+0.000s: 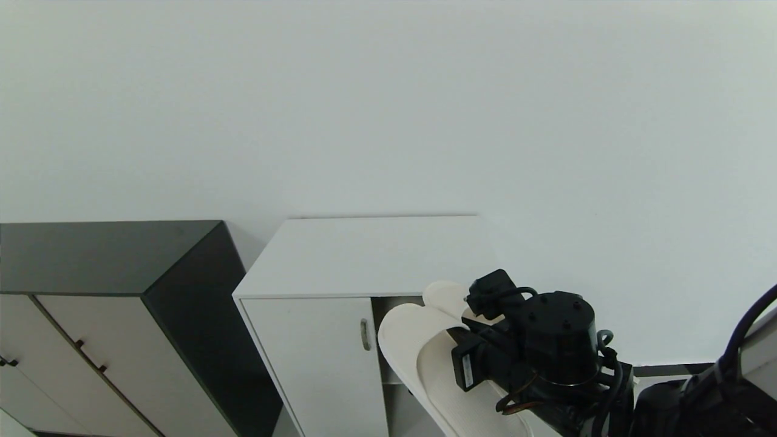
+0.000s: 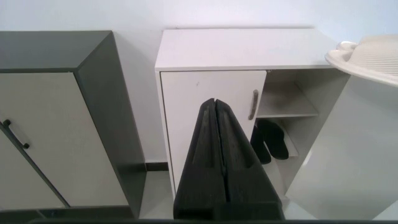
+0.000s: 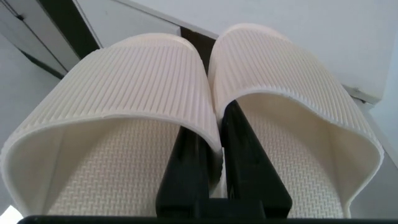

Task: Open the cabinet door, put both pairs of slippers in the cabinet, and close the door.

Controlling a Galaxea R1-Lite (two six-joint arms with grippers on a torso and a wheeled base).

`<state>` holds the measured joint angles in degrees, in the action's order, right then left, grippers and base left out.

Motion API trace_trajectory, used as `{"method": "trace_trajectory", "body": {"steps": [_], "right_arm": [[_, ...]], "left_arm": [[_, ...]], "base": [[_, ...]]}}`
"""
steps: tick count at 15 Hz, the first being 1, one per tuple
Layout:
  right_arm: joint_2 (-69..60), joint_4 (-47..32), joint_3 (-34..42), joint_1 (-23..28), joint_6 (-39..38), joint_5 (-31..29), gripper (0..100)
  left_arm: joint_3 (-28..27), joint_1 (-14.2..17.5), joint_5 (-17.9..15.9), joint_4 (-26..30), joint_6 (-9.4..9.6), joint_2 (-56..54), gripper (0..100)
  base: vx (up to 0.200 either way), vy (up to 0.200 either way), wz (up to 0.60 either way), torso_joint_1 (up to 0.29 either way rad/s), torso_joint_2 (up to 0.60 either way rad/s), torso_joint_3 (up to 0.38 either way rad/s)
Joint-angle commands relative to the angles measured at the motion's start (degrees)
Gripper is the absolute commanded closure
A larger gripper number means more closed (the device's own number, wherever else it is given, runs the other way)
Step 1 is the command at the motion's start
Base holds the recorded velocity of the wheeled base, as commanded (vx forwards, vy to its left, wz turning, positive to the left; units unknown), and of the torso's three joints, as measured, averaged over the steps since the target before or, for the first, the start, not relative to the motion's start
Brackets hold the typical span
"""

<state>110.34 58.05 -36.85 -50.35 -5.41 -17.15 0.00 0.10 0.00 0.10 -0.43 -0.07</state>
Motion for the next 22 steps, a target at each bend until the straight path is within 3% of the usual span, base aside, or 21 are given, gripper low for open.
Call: {"method": "trace_trajectory", "body": {"steps": [1, 10, 22], "right_arm": [[-0.12, 0.04, 0.47, -0.01, 0.05, 0.01, 100], [0.67, 1.8, 2.93, -2.12, 1.63, 0.19, 100], [2.43, 4.0, 2.93, -2.21, 1.28, 0.19, 100]], "left_arm": [[-0.09, -0.01, 0.0, -0.01, -0.01, 0.07, 100], [0.0, -0.01, 0.0, -0.01, -0.1, 0.07, 100], [0.0, -0.01, 0.0, -0.01, -0.19, 0.07, 100]], "base": [[0.0, 0.0, 0.0, 0.0, 0.0, 0.0], [0.0, 0.0, 0.0, 0.0, 0.0, 0.0], [0.0, 0.0, 0.0, -0.149, 0.33, 0.18]]}}
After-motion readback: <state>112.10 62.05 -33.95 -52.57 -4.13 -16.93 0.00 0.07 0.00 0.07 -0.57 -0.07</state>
